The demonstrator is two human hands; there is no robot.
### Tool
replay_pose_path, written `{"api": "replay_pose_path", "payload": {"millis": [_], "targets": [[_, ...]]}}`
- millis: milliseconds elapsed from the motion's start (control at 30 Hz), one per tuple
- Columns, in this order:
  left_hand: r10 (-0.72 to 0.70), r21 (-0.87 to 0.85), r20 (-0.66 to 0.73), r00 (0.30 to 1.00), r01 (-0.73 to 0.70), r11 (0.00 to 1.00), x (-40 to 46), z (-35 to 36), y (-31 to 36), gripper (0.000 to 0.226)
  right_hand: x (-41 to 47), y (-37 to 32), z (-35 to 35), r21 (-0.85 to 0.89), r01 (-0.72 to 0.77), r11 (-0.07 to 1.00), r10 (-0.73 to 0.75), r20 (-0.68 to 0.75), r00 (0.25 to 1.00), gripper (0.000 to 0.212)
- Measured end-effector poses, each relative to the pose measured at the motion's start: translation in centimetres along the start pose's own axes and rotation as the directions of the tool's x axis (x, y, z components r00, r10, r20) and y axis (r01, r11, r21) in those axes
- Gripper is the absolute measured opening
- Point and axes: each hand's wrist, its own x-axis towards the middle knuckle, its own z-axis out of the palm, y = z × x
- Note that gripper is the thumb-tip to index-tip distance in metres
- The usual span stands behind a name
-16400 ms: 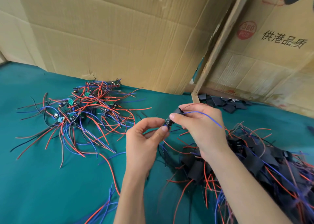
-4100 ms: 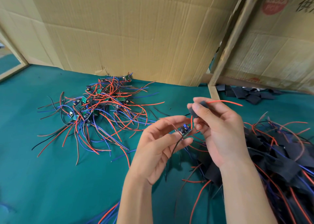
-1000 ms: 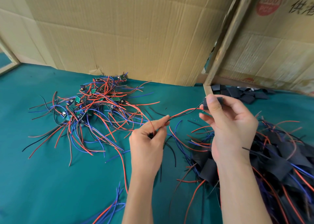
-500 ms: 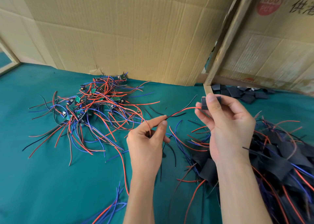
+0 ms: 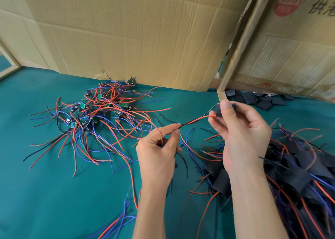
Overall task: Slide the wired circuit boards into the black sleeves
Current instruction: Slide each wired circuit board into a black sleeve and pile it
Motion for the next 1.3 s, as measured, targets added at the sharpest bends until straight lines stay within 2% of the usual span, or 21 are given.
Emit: {"api": "replay_pose_path", "payload": {"millis": [300,500,533,633,733,800,900,967,1100,1300], "targets": [[0.002,-0.007,-0.008,1.0,-0.002,1.0,-0.1,-0.1,0.4,0.015,0.1,0.0,0.0,-0.004,-0.006,1.0,0.005,-0.037,0.999,0.01],[-0.006,-0.041,-0.001,1.0,0.006,0.999,-0.1,-0.1,0.6,0.015,0.2,0.2,-0.3,-0.03,-0.033,0.999,0.033,0.009,0.999,0.009],[-0.004,-0.05,0.004,1.0,0.004,0.999,-0.1,-0.1,0.6,0.016,0.1,0.3,-0.3,-0.046,-0.047,0.998,0.049,0.033,0.998,0.012],[-0.012,-0.108,0.036,0.999,0.015,0.994,-0.1,0.1,0.6,0.016,-0.2,0.7,0.2,-0.107,-0.077,0.991,0.085,0.073,0.994,0.043],[-0.041,-0.297,0.098,0.994,0.069,0.952,-0.1,0.3,0.9,0.014,-1.0,1.7,1.3,-0.221,-0.087,0.971,0.114,0.112,0.987,0.049],[-0.057,-0.387,0.13,0.99,0.103,0.916,0.0,0.1,0.9,0.016,-1.5,2.2,2.0,-0.097,-0.194,0.976,0.205,0.111,0.972,0.053],[-0.077,-0.419,0.125,0.989,0.122,0.9,0.0,0.0,0.8,0.013,-1.8,2.5,2.5,0.187,-0.387,0.903,0.373,0.106,0.922,0.065],[-0.085,-0.419,0.12,0.989,0.128,0.899,0.0,0.2,0.8,0.01,-1.9,2.8,2.6,0.234,-0.44,0.867,0.416,0.147,0.897,0.061],[-0.101,-0.448,0.122,0.987,0.146,0.882,0.1,0.3,0.6,0.021,-2.1,2.6,2.7,0.324,-0.461,0.826,0.403,0.233,0.885,0.032],[-0.12,-0.492,0.172,0.978,0.191,0.85,0.0,0.6,0.6,0.021,-1.9,2.2,2.2,0.454,-0.486,0.747,0.378,0.311,0.872,0.026]]}}
